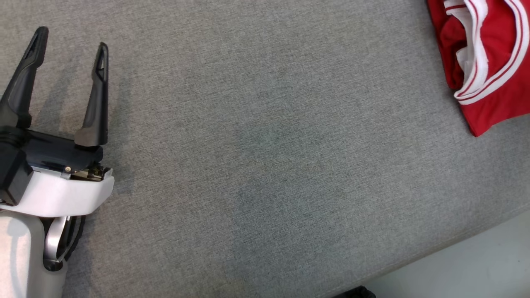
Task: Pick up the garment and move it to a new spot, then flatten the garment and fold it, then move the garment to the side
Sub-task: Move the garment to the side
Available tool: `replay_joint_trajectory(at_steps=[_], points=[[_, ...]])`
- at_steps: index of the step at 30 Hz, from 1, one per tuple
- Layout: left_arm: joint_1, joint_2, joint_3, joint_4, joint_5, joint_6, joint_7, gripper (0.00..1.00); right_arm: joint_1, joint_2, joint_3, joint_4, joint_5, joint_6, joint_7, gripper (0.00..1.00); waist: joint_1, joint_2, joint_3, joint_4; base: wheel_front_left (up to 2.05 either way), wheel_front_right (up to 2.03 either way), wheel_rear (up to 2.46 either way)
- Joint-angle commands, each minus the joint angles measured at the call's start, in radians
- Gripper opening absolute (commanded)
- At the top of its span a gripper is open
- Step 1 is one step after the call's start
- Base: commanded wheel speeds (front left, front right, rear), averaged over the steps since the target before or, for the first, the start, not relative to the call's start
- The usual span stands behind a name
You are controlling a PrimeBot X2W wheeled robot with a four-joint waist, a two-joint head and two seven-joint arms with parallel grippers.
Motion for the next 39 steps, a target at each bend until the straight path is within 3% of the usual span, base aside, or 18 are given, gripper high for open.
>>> replay_joint_trajectory(at_steps=[1,5,9,20,28,39], points=[[-0.019,0.003,-0.002,0.004,-0.001,-0.005,0.0,1.0,-0.013,0.016,-0.019,0.04,-0.013,-0.001,-0.029,1.0,0.0,0.0,-0.001,0.005,0.0,0.0,0.0],[-0.01,-0.005,-0.006,0.031,-0.01,0.001,-0.015,1.0,-0.014,0.078,-0.099,0.14,-0.025,-0.001,-0.106,1.0,0.0,0.0,-0.03,0.012,0.0,0.0,0.0],[0.023,-0.022,-0.004,0.072,-0.026,0.012,-0.044,1.0,0.014,0.14,-0.206,0.147,-0.013,-0.001,-0.166,1.0,0.0,0.0,-0.096,0.02,0.0,0.0,0.0],[0.119,-0.074,0.01,0.179,-0.064,0.054,-0.116,1.0,0.272,0.358,-0.42,-0.231,-0.119,-0.001,-0.178,1.0,0.0,0.0,-0.296,0.088,0.0,0.0,0.0],[0.18,-0.111,0.003,0.225,-0.089,0.072,-0.138,1.0,0.435,0.503,-0.395,-0.479,-0.171,-0.001,-0.101,1.0,0.0,0.0,-0.393,0.178,0.0,0.0,0.0],[0.25,-0.12,0.018,0.275,-0.113,0.09,-0.155,1.0,0.578,0.582,-0.331,-0.617,-0.199,-0.001,-0.009,1.0,0.0,0.0,-0.488,0.284,0.0,0.0,0.0]])
